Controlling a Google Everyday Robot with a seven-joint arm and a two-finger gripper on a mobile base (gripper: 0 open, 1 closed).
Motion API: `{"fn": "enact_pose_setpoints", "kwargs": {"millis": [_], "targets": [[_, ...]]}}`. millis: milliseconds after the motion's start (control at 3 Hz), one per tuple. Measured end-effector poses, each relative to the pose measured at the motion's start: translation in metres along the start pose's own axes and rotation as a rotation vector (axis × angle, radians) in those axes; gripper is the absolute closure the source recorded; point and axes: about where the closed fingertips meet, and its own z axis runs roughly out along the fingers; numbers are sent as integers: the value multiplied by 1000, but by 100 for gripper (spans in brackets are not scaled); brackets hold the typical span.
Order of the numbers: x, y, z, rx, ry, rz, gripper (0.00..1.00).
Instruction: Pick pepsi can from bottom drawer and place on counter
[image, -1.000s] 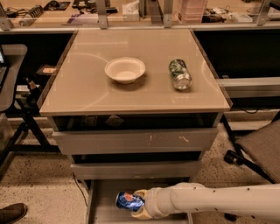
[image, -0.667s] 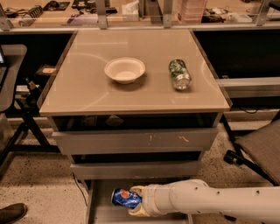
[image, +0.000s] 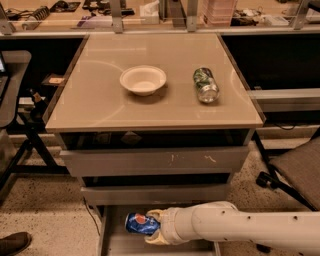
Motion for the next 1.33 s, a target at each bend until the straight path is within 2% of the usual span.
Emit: {"fn": "enact_pose_setpoints", "kwargs": {"millis": [333,667,1333], "targets": [[-26,-10,-16,3,-4,-25,100],[-60,-24,-38,9,-28,-75,100],[-132,-34,-78,12,-71,-219,100]]}}
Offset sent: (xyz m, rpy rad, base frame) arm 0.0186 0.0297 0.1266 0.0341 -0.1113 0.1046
